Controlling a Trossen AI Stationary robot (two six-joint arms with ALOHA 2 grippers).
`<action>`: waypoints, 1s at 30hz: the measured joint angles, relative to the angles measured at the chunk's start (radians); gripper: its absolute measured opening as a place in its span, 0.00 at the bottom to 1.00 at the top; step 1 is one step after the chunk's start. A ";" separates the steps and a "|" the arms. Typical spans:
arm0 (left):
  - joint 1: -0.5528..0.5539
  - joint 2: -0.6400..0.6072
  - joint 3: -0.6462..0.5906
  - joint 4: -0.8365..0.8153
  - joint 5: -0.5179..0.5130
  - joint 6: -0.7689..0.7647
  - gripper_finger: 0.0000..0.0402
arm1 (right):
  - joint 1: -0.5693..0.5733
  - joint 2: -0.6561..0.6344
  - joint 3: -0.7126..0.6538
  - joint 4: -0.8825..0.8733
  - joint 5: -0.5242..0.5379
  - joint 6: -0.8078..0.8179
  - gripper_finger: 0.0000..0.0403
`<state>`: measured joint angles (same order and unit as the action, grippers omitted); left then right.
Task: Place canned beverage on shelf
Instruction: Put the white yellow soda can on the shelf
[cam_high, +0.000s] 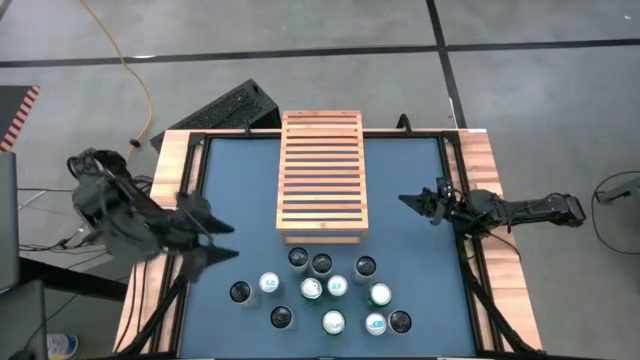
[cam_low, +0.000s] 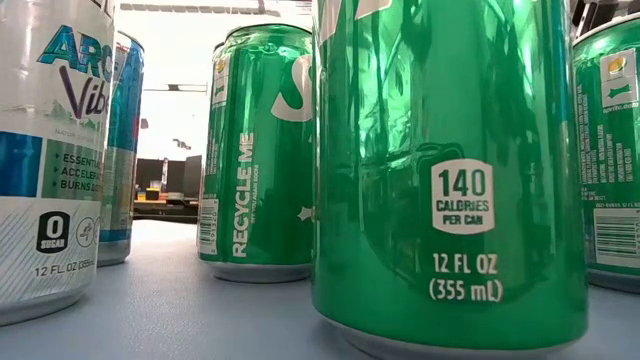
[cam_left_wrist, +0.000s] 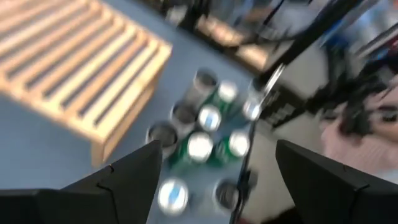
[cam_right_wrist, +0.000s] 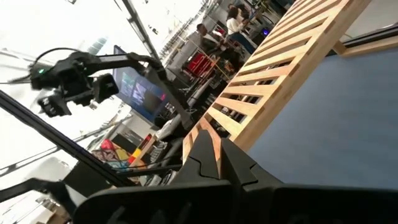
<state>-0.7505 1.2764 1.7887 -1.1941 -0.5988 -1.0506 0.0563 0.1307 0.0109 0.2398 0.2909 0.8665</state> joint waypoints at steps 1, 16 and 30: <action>0.005 0.036 0.035 -0.051 0.028 -0.034 0.75 | 0.000 0.000 0.000 0.000 0.000 0.000 0.00; 0.059 0.384 0.129 -0.333 0.436 -0.164 0.75 | 0.000 0.000 0.000 -0.026 -0.001 -0.062 0.00; 0.050 0.395 0.117 -0.340 0.429 -0.112 0.75 | 0.000 0.000 0.000 -0.078 -0.001 -0.063 0.00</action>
<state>-0.7002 1.6710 1.9059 -1.5344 -0.1695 -1.1625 0.0563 0.1303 0.0113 0.1616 0.2901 0.8040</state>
